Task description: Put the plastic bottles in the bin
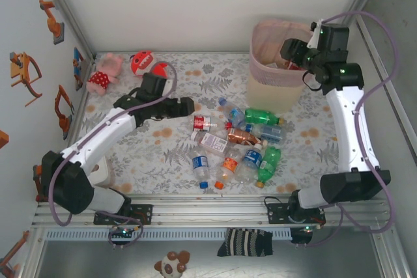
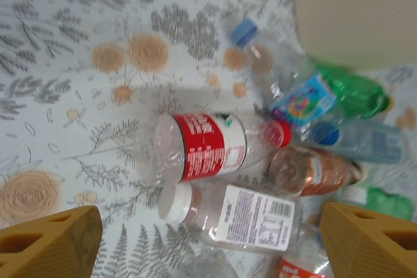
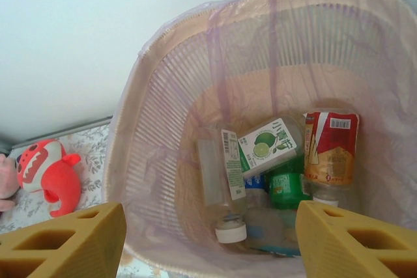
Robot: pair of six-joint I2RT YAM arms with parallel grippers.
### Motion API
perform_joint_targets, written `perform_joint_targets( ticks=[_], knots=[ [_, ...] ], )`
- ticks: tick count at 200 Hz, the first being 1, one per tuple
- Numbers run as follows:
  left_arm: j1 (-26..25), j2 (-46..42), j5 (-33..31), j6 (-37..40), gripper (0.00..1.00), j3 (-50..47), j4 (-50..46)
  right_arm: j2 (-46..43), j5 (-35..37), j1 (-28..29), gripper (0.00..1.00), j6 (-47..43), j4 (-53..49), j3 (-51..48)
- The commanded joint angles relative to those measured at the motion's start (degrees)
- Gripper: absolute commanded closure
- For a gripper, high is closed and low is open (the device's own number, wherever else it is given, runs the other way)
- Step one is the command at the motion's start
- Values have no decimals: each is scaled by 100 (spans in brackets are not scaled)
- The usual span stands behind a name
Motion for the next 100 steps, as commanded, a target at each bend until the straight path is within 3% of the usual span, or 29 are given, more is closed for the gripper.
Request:
perform_joint_targets(
  ticks=[1, 48, 100],
  knots=[
    [-127, 290, -543, -76, 12, 210, -568, -245, 175, -4, 31, -27, -31, -125],
    [-271, 431, -490, -1698, 6, -189, 211, -501, 169, -6, 31, -103, -69, -341],
    [-246, 613, -451, -3294, 13, -399, 603, -718, 72, -2, 32, -142, -36, -471]
  ],
)
